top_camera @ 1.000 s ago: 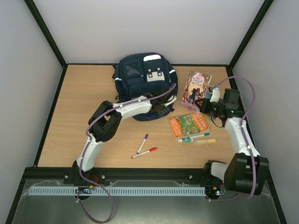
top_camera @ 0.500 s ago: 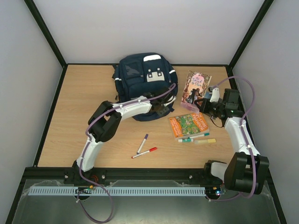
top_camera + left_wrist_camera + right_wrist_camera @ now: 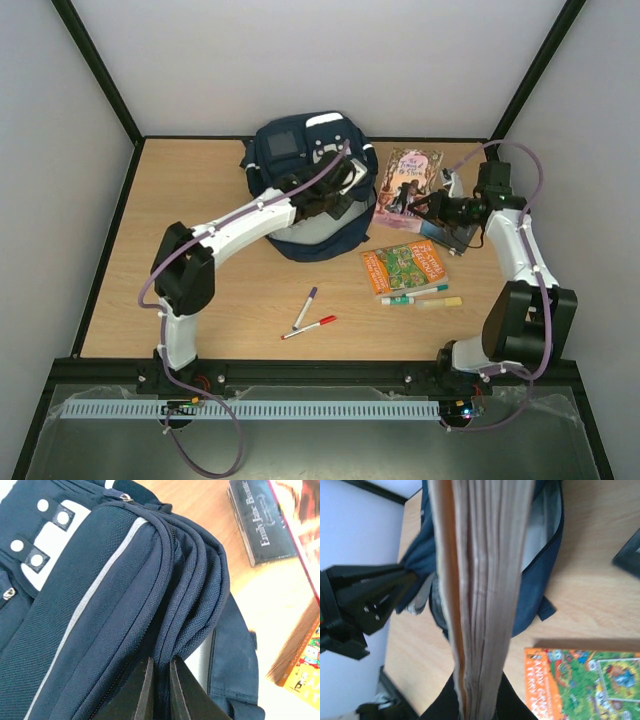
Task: Pack the student bag
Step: Place the book in the student bag.
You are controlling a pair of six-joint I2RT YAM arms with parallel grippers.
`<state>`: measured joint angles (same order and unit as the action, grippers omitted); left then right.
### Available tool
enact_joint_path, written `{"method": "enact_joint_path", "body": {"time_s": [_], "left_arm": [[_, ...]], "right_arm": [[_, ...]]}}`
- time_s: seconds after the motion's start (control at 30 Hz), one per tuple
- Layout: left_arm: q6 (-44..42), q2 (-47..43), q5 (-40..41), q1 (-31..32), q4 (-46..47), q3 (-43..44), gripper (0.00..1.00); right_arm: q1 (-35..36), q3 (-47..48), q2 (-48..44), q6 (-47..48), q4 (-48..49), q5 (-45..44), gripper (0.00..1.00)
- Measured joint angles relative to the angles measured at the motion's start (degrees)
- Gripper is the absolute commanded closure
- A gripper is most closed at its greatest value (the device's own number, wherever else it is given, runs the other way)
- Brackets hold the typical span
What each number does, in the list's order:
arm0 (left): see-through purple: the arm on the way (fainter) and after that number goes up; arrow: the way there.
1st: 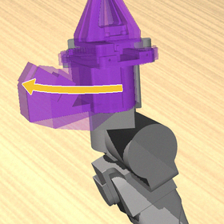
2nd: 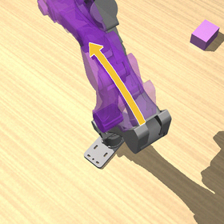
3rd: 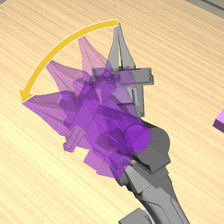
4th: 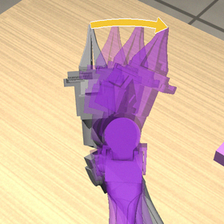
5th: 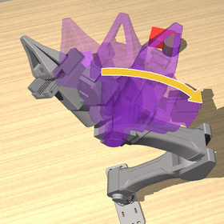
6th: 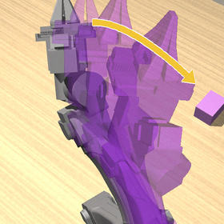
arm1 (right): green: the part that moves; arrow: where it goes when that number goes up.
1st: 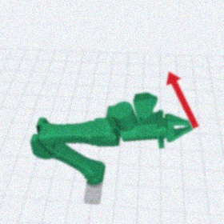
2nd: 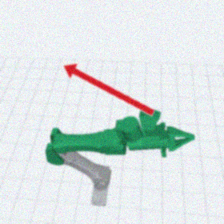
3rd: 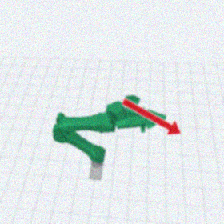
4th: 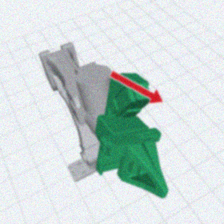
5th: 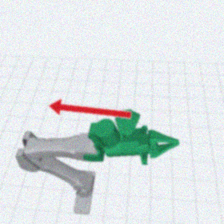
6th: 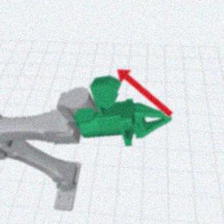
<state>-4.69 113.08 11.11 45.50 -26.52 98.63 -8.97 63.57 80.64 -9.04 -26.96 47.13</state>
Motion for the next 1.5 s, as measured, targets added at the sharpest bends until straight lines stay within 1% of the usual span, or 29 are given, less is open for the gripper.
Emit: {"method": "enact_joint_path", "body": {"time_s": [0.1,0.2,0.4,0.5,0.7,0.87,1.03,1.23,1.33,1.5], "left_arm": [[0.8,-1.4,-1.0,-1.3,0.1,0.7,0.98],[1.6,-1.9,-2.4,-2.5,0.5,0.9,0.98],[3.3,-1.9,-4.4,-4.0,0.1,0.9,0.98],[4.1,-1.9,-5.7,-4.8,0.2,0.9,0.97],[5.1,-1.9,-6.6,-5.1,0.5,2.5,0.98],[5.4,-1.9,-7.1,-5.2,0.5,5.5,0.97],[6.3,-2.4,-8.6,-5.7,0.4,5.6,0.98],[6.9,-4.5,-9.9,-5.7,0.4,5.6,0.97],[7.4,-5.6,-10.7,-5.7,0.3,5.6,0.97],[8.1,-6.3,-11.4,-5.7,0.3,5.6,0.97]], "right_arm": [[0.4,2.4,2.3,0.4,-4.8,2.8,0.99],[1.9,2.6,2.8,0.8,-9.3,4.8,0.99],[8.5,5.7,5.4,4.1,-19.4,6.6,0.99],[10.1,6.2,6.4,5.0,-21.5,7.3,0.99],[15.8,3.8,8.0,5.4,-23.5,8.1,0.99],[18.8,3.0,9.6,5.1,-23.4,8.4,0.99],[21.7,3.6,12.2,4.1,-22.5,8.9,0.99],[25.6,11.3,21.0,3.2,-21.5,9.6,0.99],[26.1,14.0,23.8,0.7,-18.7,9.7,0.99],[26.2,15.1,25.6,-6.7,-11.2,9.4,0.99]]}}
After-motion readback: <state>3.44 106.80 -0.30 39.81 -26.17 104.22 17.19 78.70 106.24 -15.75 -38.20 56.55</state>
